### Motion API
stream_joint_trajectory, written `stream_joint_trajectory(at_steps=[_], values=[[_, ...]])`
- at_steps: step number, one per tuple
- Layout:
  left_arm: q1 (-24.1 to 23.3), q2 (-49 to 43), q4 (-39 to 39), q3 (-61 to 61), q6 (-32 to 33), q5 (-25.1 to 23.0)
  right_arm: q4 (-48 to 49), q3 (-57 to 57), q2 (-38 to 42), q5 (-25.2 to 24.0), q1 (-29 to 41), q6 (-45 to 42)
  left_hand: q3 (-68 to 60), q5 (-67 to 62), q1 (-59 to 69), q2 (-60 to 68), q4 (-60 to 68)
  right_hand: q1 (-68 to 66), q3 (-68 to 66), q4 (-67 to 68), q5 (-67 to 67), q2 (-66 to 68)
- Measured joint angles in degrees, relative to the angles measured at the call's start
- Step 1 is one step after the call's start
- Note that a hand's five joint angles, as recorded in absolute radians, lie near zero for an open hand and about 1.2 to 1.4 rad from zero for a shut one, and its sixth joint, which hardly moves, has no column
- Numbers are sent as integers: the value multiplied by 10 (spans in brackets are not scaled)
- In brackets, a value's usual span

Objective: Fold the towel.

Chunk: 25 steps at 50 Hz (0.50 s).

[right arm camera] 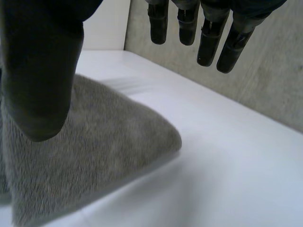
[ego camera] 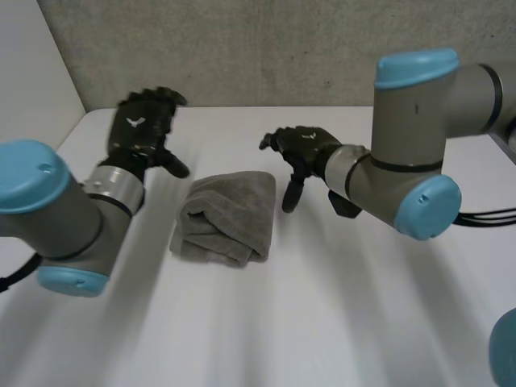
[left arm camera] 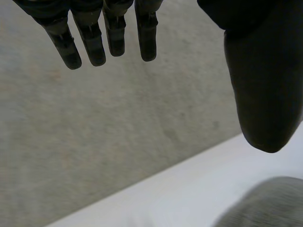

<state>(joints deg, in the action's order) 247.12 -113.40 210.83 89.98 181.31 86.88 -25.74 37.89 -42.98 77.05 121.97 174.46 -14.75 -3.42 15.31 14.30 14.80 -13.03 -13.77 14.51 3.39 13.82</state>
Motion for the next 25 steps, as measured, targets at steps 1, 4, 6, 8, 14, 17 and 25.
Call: stream_joint_trajectory(at_steps=[1,4,6,8,14,17,25], values=[[-7,-12,-4,-8,0,-3,10,19,-4,-5,-4,3,0,0,0,0,0,0,0,0,0,0],[-22,-42,-14,-25,1,-13,28,52,-4,-14,-9,15,0,0,0,0,0,0,0,0,0,0],[-28,-58,-21,-32,2,-21,37,63,1,-17,-10,25,0,0,0,0,0,0,0,0,0,0],[-34,-76,-32,-39,4,-32,48,70,12,-19,-9,45,0,0,0,0,0,0,0,0,0,0],[-32,-97,-48,-36,8,-47,66,61,42,-19,-4,88,0,0,0,0,0,0,0,0,0,0],[-24,-99,-51,-27,10,-50,72,48,57,-18,0,103,0,0,0,0,0,0,0,0,0,0],[16,-96,-49,3,17,-52,81,-11,112,-10,21,137,0,0,0,0,0,0,0,0,0,0]])
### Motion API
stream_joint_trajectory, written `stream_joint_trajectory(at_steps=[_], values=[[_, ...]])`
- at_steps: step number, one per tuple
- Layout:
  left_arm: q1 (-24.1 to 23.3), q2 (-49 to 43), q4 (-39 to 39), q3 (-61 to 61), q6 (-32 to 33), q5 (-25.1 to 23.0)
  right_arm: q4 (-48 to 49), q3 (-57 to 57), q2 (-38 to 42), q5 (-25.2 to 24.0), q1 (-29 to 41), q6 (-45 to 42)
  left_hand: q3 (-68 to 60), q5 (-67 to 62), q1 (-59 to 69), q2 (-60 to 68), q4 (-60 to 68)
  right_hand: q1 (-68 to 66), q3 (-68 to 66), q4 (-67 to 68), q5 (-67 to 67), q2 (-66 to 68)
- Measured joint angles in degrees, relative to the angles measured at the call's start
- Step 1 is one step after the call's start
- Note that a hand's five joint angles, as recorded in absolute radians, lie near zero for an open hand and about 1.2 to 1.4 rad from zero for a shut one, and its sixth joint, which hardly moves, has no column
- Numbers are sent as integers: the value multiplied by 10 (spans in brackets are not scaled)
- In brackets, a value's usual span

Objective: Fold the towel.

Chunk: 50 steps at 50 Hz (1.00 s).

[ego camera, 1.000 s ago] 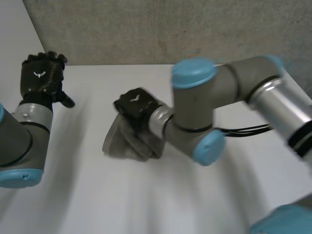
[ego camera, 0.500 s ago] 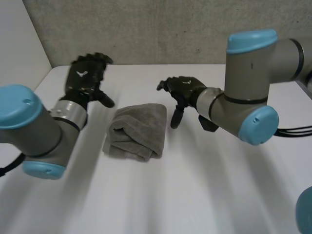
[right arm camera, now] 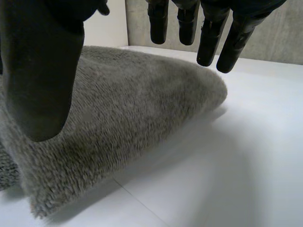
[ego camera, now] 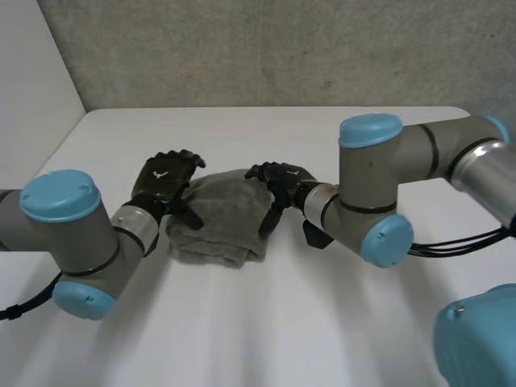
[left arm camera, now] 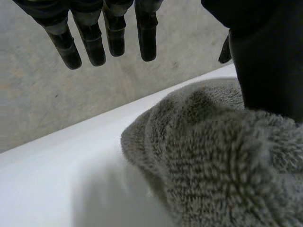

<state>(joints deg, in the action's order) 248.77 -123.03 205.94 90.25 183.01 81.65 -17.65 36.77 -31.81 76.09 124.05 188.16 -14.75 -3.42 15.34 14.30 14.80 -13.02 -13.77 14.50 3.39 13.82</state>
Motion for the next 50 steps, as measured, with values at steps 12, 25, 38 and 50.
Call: stream_joint_trajectory(at_steps=[12,25,38,50], values=[[18,-29,4,20,2,-1,-8,-95,92,53,22,17,0,0,0,0,0,0,0,0,0,0],[16,0,-2,0,2,1,-27,-89,26,67,27,-9,0,0,0,0,0,0,0,0,0,0],[9,138,-132,-89,-7,10,-63,-40,-160,211,-32,-97,0,1,0,-1,0,0,0,0,0,0],[-10,207,-273,-174,-81,52,7,146,-345,219,-108,-123,0,1,0,-2,0,0,0,-2,0,0]])
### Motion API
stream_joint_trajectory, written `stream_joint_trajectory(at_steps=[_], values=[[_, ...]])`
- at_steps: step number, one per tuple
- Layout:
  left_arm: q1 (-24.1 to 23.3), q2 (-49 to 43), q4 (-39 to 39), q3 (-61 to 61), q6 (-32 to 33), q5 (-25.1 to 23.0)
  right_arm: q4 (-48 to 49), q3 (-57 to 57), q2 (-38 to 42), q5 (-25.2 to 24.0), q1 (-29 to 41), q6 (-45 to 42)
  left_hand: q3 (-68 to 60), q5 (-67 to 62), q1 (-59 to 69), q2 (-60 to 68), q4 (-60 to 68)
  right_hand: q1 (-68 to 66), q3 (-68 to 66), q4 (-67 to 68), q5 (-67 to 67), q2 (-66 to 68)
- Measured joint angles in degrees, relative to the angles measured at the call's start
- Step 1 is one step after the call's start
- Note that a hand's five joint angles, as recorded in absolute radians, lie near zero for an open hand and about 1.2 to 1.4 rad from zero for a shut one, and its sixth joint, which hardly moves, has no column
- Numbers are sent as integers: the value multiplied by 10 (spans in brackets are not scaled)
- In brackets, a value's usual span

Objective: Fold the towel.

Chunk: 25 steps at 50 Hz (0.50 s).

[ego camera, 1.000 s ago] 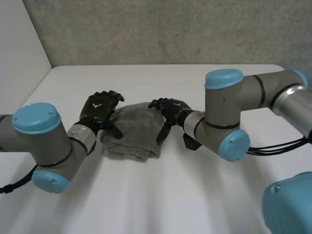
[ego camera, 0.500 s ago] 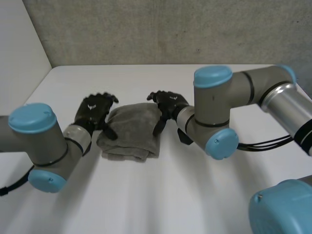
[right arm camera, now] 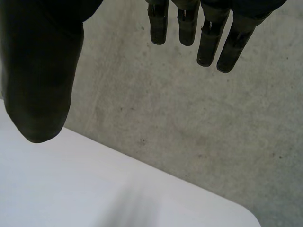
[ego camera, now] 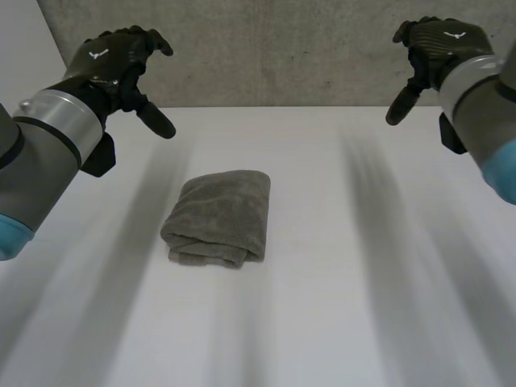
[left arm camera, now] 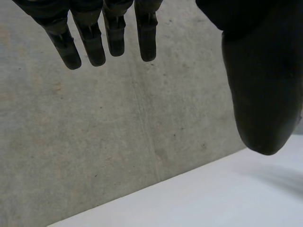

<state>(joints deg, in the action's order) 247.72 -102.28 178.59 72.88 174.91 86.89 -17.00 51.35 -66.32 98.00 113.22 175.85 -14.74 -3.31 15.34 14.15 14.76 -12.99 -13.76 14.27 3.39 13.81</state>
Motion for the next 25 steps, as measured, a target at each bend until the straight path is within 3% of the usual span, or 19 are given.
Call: stream_joint_trajectory(at_steps=[10,25], values=[[-4,-5,-20,-10,-16,57,102,143,-84,-106,-31,0,0,0,0,0,0,2,0,0,0,0],[-5,-15,-64,-28,-13,69,87,148,-86,-125,-39,-3,0,0,0,0,0,3,0,0,0,0]])
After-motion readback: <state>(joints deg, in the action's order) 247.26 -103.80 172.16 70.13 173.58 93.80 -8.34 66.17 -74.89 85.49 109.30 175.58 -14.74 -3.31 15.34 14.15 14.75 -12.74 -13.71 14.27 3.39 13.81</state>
